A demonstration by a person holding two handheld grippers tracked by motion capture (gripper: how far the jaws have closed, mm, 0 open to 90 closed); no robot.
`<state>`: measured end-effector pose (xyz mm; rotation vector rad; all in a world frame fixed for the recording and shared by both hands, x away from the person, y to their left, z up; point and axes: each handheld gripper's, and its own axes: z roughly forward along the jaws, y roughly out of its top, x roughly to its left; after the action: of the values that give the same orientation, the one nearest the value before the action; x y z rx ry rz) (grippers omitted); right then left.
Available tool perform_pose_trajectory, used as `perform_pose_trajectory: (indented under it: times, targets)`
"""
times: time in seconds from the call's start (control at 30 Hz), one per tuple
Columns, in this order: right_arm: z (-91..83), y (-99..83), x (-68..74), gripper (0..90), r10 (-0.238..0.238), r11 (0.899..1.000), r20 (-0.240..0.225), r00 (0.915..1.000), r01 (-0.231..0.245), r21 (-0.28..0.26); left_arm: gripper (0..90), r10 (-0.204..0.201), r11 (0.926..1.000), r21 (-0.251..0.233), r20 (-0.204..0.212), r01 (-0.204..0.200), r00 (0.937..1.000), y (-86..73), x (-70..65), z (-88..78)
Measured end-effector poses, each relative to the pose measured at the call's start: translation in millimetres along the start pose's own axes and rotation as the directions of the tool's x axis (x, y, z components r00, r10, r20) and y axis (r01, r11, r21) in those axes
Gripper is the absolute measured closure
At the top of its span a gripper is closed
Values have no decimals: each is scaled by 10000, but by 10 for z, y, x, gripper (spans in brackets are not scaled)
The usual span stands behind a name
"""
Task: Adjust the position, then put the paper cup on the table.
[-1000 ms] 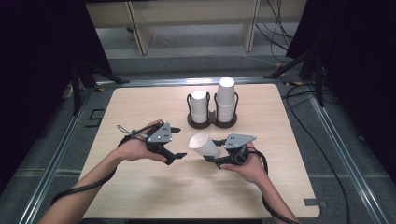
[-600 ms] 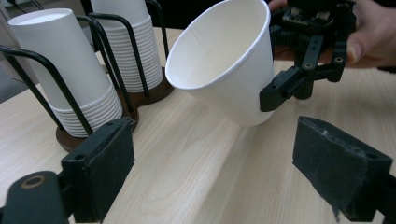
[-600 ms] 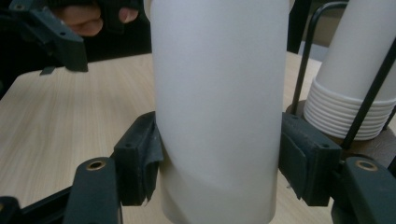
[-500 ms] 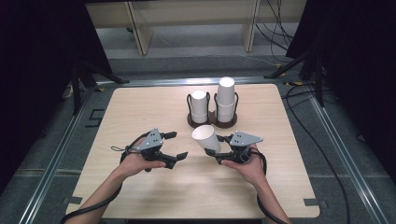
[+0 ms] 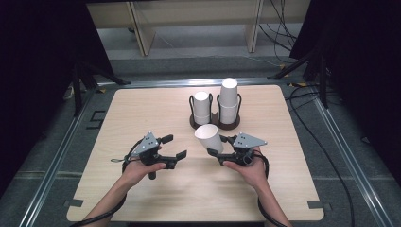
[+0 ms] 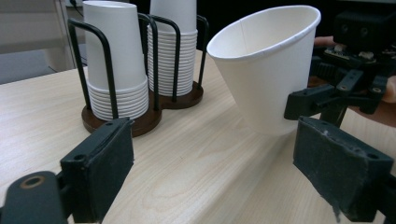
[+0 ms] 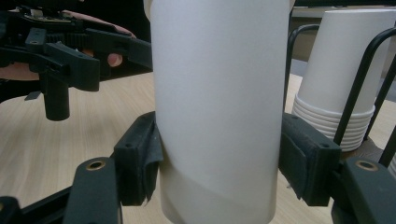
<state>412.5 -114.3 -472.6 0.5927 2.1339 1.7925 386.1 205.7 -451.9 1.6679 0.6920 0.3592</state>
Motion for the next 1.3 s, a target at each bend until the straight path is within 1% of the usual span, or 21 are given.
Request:
perform_pose_trajectory:
  times: [0.03,0.1,0.13,0.23,0.3,0.4,0.43,0.47,0.57,0.63,0.67,0.7,0.73,0.77,0.8,0.9,0.93,1.0,1.03,1.17,1.3]
  targets:
    - [17,4,-8,353,-172,9998,-37,9998,172,-79,120,-307,9993,-197,42,308,9995,6,-7,7]
    - [18,5,8,353,78,10000,-163,9998,-78,7,120,-284,9995,-135,163,286,9995,29,-14,-3]
    - [31,1,13,352,91,9999,-189,9998,-92,-89,120,-384,9984,-394,369,399,9986,36,-20,19]
    - [37,-5,10,352,2,9999,-51,10000,-2,-137,118,-588,9980,-228,233,593,9980,83,-44,20]
    - [39,-9,23,352,287,9996,-225,9993,-285,52,115,-636,9976,-243,403,646,9972,98,-53,46]
    - [43,-11,23,352,183,9998,-141,9997,-183,-3,110,-860,9959,-235,522,873,9949,113,-58,114]
    - [56,-11,9,352,-155,9996,-48,9999,154,-222,106,-902,9955,-242,573,917,9943,121,-57,139]
    - [58,-13,15,352,-179,9996,-13,9998,179,-219,105,-979,9946,-279,610,997,9933,128,-61,165]
    - [33,-17,41,352,42,10000,24,10000,-42,16,99,-973,9941,-401,820,1008,9919,158,-75,235]
    - [32,-19,35,352,-151,9998,76,9999,152,-101,98,-944,9952,-195,758,962,9926,184,-90,255]
    - [22,-17,58,351,194,9998,-70,9998,-194,82,98,-1024,9944,-168,811,1041,9914,198,-109,277]
    - [26,-8,47,351,-244,9996,64,9997,245,-162,97,-1032,9943,-162,900,1051,9906,208,-119,298]
    - [11,1,65,351,-162,9999,251,9996,163,-42,97,-1054,9941,-164,938,1074,9900,218,-135,313]
    - [13,4,91,351,257,9997,-16,9997,-257,-18,97,-1083,9938,-144,966,1102,9894,228,-161,324]
    - [13,18,86,351,-120,9997,151,9998,123,-222,92,-1101,9934,-207,1076,1130,9881,231,-172,337]
    - [2,29,106,351,-81,9999,134,9999,82,-73,92,-1041,9942,-151,1082,1063,9887,248,-191,353]
    - [10,29,93,351,-334,9992,104,9994,337,-230,92,-1063,9940,-154,1077,1086,9885,248,-193,358]
    - [-1,29,111,351,-138,9998,157,9998,140,-145,95,-1007,9947,-86,1062,1022,9892,247,-194,367]
    - [-1,30,98,351,-334,9993,176,9993,337,-177,95,-1032,9945,-80,1103,1047,9885,245,-199,379]
    - [-2,35,127,350,258,9997,-94,9996,-258,-6,98,-1082,9941,14,1197,1088,9869,237,-213,425]
    - [-9,39,122,350,191,9998,-47,9998,-191,4,97,-1283,9917,41,1184,1288,9846,240,-216,461]
